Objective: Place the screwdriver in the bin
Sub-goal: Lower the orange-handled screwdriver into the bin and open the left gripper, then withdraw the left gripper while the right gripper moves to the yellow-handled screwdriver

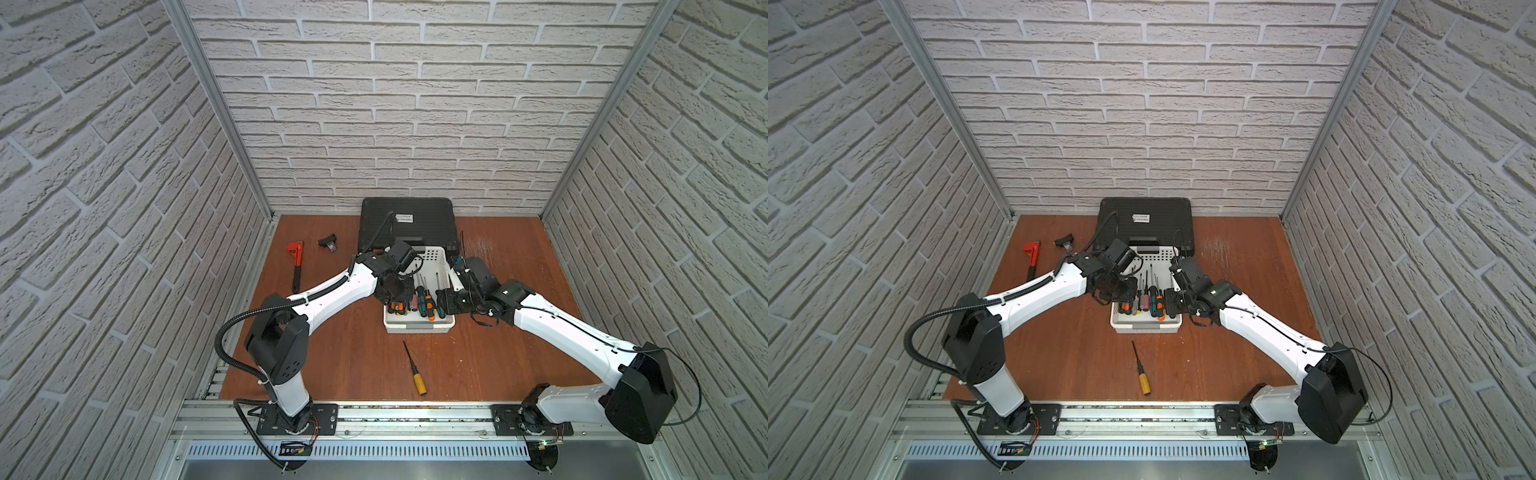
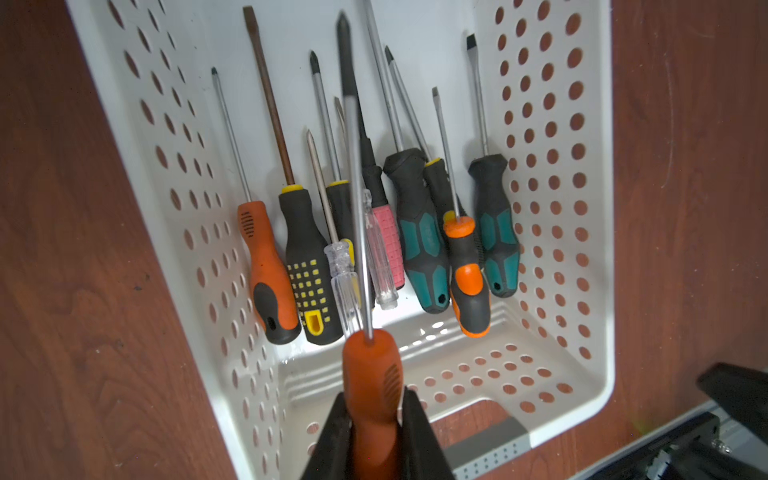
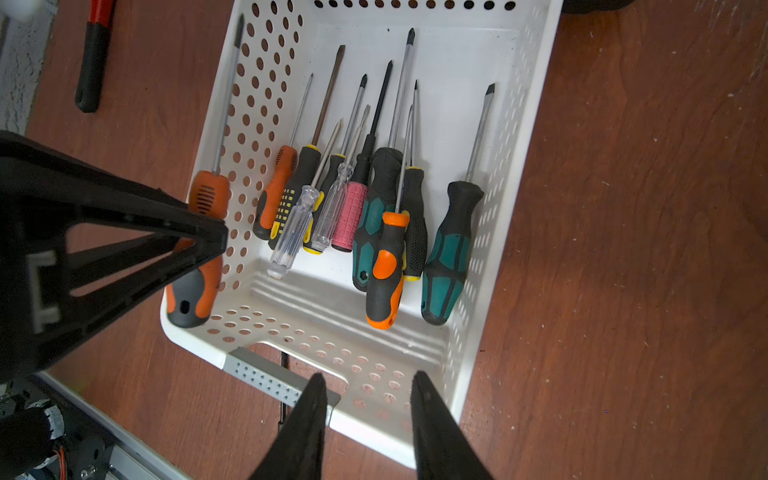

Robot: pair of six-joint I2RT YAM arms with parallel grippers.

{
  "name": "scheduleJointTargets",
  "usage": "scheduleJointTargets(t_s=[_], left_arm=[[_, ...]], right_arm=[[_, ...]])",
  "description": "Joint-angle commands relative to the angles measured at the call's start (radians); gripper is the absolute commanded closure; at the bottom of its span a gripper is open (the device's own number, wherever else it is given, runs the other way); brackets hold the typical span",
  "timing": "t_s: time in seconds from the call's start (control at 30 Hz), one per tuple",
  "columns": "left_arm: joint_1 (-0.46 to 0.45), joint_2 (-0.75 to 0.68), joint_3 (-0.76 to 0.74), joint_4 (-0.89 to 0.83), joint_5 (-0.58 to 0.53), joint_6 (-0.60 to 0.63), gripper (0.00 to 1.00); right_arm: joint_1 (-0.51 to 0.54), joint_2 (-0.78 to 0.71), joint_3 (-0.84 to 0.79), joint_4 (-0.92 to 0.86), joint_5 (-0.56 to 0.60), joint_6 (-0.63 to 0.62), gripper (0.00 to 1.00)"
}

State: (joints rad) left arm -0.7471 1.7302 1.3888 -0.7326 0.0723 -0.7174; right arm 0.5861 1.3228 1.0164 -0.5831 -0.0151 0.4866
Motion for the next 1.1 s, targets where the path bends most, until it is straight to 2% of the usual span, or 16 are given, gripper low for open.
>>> scheduleJointTargets(t_s=[0.0,0.4,0.53,0.67,1.07], left_arm=[[-0.001,0.031,0.003,0.04,-0.006,-0.003,0.91],[-0.005,0.125,0.0,0.051,-0.012,-0.021,0.89],[-0.005,0.138,-0.007,0.067,-0.011,-0.03,0.84],[-0.006,0.137,-0.002,0.075,-0.011,-0.037,0.72],[-0.008,0.081,-0.005,0.067,-0.009,-0.033,0.7]], right_arm=[[0.004,-0.019,0.015,0.007,0.005,0.014,0.64],[0.038,0.018,0.04,0.002,0.017,0.015,0.64],[0.047,0.024,0.044,0.006,0.011,0.015,0.64],[0.05,0.021,0.042,0.006,0.008,0.012,0.64],[0.064,0.017,0.058,-0.002,0.013,0.011,0.64]])
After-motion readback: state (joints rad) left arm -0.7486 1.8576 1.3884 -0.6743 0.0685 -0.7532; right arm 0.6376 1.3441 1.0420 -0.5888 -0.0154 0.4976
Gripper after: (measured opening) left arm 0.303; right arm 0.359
